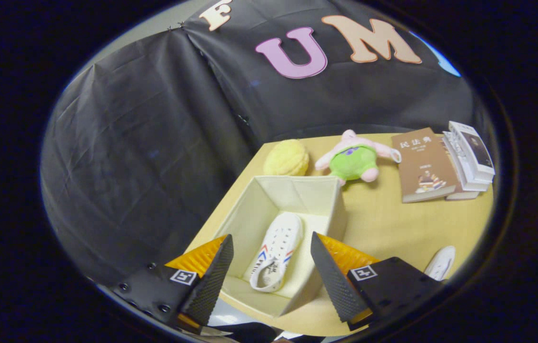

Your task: Open the storage box then place both shoes into the box .Put the left shoe in first, then the right shoe, with the right side of both shoes facing outward in a uniform manner.

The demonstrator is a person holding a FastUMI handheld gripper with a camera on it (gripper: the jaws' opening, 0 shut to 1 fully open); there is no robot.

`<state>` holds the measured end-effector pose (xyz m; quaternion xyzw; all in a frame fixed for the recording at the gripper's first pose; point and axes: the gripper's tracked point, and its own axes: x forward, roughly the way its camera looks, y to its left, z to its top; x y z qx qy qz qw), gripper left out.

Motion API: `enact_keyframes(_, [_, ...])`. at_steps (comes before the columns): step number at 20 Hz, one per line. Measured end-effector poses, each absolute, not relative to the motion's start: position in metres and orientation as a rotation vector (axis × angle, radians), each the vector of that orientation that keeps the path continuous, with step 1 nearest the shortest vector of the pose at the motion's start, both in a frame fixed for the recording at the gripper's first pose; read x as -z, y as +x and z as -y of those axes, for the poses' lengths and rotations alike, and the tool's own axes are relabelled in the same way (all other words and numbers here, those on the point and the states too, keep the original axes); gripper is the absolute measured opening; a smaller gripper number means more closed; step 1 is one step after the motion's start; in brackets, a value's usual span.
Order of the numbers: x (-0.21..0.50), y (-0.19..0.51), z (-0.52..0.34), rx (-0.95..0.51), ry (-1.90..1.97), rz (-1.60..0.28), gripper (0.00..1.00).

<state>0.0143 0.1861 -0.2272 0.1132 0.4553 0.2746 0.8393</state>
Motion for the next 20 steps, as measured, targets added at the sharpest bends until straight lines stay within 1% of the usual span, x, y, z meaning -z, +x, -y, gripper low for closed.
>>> enact_keyframes(10, [0.234,0.011,-0.048,-0.405,0.079,-0.938,1.0])
enact_keyframes(15, [0.254,0.002,0.022,-0.307,0.033,-0.977,1.0])
enact_keyframes(16, [0.271,0.007,0.03,-0.288,0.026,-0.988,1.0])
enact_keyframes(20, [0.296,-0.007,0.083,-0.218,-0.001,-1.049,1.0])
